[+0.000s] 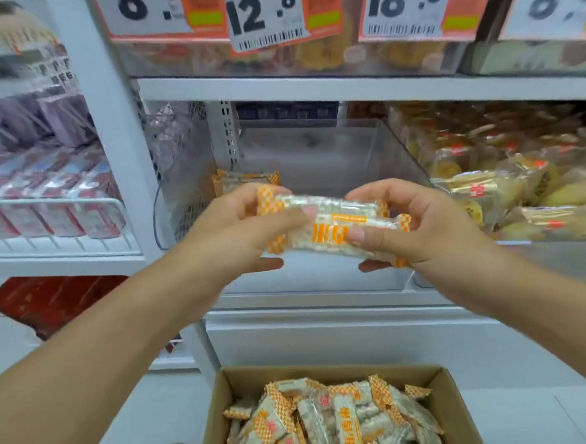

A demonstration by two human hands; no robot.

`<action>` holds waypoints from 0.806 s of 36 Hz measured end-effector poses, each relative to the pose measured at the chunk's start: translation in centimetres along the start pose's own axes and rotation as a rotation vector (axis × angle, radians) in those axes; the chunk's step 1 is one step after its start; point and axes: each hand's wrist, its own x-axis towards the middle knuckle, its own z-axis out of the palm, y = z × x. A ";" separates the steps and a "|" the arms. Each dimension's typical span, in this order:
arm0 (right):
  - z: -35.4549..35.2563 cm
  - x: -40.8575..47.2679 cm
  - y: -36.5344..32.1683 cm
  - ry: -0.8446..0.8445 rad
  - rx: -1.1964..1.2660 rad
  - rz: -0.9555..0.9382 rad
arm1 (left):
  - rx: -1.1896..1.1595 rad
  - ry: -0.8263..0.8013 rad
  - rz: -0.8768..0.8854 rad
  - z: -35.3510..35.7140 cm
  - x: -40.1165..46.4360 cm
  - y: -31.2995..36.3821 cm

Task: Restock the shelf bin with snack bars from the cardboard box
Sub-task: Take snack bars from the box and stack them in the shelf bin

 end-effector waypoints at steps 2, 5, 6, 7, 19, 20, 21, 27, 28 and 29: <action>1.3 -0.4 0.0 0.090 0.067 -0.018 | -0.262 0.076 0.001 1.2 -0.5 0.3; 3.0 -0.8 -0.1 0.112 -0.059 -0.094 | -0.480 0.197 0.010 3.2 -0.5 0.5; 3.3 -0.8 -0.1 0.113 -0.129 -0.120 | -0.512 0.263 0.011 3.5 -0.3 0.4; 3.5 -0.7 0.1 0.112 -0.180 -0.131 | -0.525 0.321 0.013 3.7 -0.1 0.2; 2.6 0.5 -0.1 -0.040 -0.608 -0.212 | -0.617 0.464 0.054 3.1 0.4 -0.8; 2.8 0.6 -0.2 -0.069 -0.693 -0.235 | -0.643 0.453 0.037 3.0 0.4 -0.9; 2.9 0.8 -0.4 -0.103 -0.753 -0.257 | -0.659 0.447 0.031 2.9 0.5 -1.0; 3.2 2.6 -0.9 -0.138 -0.737 -0.310 | -0.591 0.379 0.054 1.5 1.3 -1.1; 3.1 3.2 -1.1 -0.132 -0.711 -0.326 | -0.502 0.395 0.068 1.0 1.6 -0.9; 2.9 3.8 -1.3 -0.123 -0.686 -0.339 | -0.395 0.417 0.090 0.4 1.9 -0.6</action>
